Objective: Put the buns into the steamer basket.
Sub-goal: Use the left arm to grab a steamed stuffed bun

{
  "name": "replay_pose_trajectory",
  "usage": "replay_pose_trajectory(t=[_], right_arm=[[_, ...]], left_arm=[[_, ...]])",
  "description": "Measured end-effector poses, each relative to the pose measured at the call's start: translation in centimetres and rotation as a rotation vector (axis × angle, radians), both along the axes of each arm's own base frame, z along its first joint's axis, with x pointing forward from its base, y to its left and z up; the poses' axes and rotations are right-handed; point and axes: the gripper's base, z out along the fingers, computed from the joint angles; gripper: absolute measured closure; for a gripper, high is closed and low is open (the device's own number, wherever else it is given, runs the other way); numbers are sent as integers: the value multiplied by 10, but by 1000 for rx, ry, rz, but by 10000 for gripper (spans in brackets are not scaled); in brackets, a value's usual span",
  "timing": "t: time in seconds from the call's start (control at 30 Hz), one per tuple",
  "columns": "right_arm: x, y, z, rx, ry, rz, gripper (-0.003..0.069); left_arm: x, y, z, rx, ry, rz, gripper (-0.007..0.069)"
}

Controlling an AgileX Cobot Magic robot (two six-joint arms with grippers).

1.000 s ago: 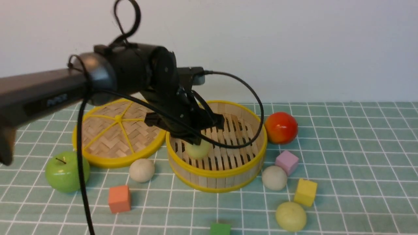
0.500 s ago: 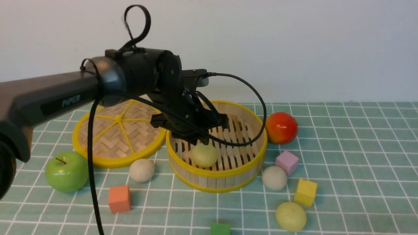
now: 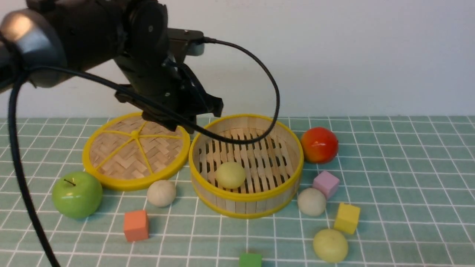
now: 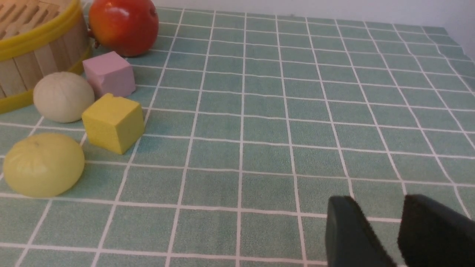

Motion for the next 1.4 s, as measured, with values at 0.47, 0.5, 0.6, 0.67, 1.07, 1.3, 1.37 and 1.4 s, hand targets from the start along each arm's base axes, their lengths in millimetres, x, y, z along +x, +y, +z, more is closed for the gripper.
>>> replay_pose_trajectory(t=[0.47, 0.5, 0.6, 0.67, 1.07, 1.3, 1.37, 1.4], right_arm=[[0, 0, 0, 0, 0, 0, 419], [0, 0, 0, 0, 0, 0, 419], [0, 0, 0, 0, 0, 0, 419], [0, 0, 0, 0, 0, 0, 419], [0, 0, 0, 0, 0, 0, 419], [0, 0, 0, 0, 0, 0, 419], [0, 0, 0, 0, 0, 0, 419], [0, 0, 0, 0, 0, 0, 419]], left_arm=[[3, 44, -74, 2, 107, 136, 391], [6, 43, -81, 3, 112, 134, 388], [12, 41, -95, 7, 127, 133, 387], [16, 39, -109, 6, 147, 134, 387], [26, 34, -144, 10, 190, 137, 386], [26, 34, -145, 19, 186, 106, 404], [26, 34, -145, 21, 187, 102, 435], [26, 34, -146, 20, 190, 102, 458]])
